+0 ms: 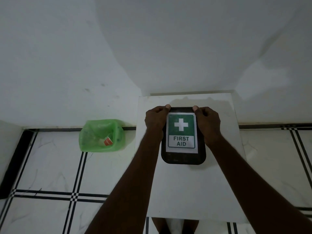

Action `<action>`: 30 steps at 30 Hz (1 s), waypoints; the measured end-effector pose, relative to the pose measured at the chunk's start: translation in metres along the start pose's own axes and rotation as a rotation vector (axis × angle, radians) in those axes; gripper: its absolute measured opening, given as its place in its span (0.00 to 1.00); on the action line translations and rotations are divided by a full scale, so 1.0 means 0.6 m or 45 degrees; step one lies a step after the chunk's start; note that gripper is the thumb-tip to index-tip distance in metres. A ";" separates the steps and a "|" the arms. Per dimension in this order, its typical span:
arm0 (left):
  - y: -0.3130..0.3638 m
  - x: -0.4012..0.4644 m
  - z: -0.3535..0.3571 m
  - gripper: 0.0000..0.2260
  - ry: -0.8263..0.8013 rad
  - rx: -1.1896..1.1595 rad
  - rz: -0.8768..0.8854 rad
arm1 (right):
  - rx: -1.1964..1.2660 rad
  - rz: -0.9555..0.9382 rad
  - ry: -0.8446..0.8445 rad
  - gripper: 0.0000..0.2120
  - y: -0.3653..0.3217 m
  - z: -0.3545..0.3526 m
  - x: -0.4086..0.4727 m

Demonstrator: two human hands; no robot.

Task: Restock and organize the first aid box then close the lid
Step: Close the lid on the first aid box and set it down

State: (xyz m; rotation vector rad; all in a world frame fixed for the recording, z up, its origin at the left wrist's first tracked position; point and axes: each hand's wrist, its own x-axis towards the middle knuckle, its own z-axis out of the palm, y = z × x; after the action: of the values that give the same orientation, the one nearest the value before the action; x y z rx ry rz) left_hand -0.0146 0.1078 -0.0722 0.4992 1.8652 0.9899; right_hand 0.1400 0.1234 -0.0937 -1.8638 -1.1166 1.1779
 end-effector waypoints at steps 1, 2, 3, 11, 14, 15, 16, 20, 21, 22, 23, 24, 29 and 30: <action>-0.001 0.000 0.001 0.13 0.000 0.004 0.014 | -0.005 -0.018 0.016 0.17 0.002 0.002 -0.001; -0.002 0.000 0.000 0.14 -0.007 0.012 0.025 | -0.003 -0.031 0.023 0.17 0.002 0.002 -0.002; -0.002 -0.002 -0.001 0.15 -0.018 0.027 0.037 | -0.004 -0.039 0.024 0.17 0.003 0.001 -0.002; -0.057 -0.084 -0.058 0.16 -0.275 0.174 0.117 | -0.066 0.123 -0.221 0.18 0.041 -0.044 -0.061; -0.106 -0.137 -0.063 0.16 -0.320 0.150 0.168 | -0.026 0.124 -0.332 0.17 0.073 -0.054 -0.126; -0.117 -0.144 -0.059 0.16 -0.312 0.131 0.193 | -0.025 0.094 -0.330 0.17 0.081 -0.051 -0.139; -0.124 -0.146 -0.052 0.16 -0.301 0.102 0.206 | -0.016 0.062 -0.315 0.17 0.088 -0.047 -0.144; -0.116 -0.128 -0.020 0.16 -0.299 0.021 0.232 | 0.033 0.019 -0.233 0.18 0.084 -0.037 -0.117; -0.109 -0.121 -0.011 0.17 -0.305 0.013 0.241 | 0.052 0.014 -0.224 0.19 0.079 -0.037 -0.105; -0.106 -0.113 -0.002 0.17 -0.311 0.011 0.247 | 0.066 0.011 -0.224 0.19 0.076 -0.039 -0.093; -0.101 -0.106 0.006 0.17 -0.313 0.009 0.255 | 0.073 0.009 -0.229 0.18 0.073 -0.041 -0.082; -0.097 -0.099 0.012 0.18 -0.317 0.010 0.265 | 0.077 0.008 -0.230 0.18 0.070 -0.042 -0.072; -0.096 -0.081 0.028 0.18 -0.308 0.023 0.265 | 0.067 -0.012 -0.249 0.15 0.068 -0.045 -0.047; -0.094 -0.081 0.025 0.18 -0.296 0.057 0.237 | 0.048 0.007 -0.247 0.17 0.065 -0.047 -0.048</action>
State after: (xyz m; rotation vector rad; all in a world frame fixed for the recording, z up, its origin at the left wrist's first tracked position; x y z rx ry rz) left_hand 0.0257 0.0474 -0.0943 0.7919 1.6568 0.9679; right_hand 0.1714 0.0787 -0.1061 -1.7538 -1.1849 1.3974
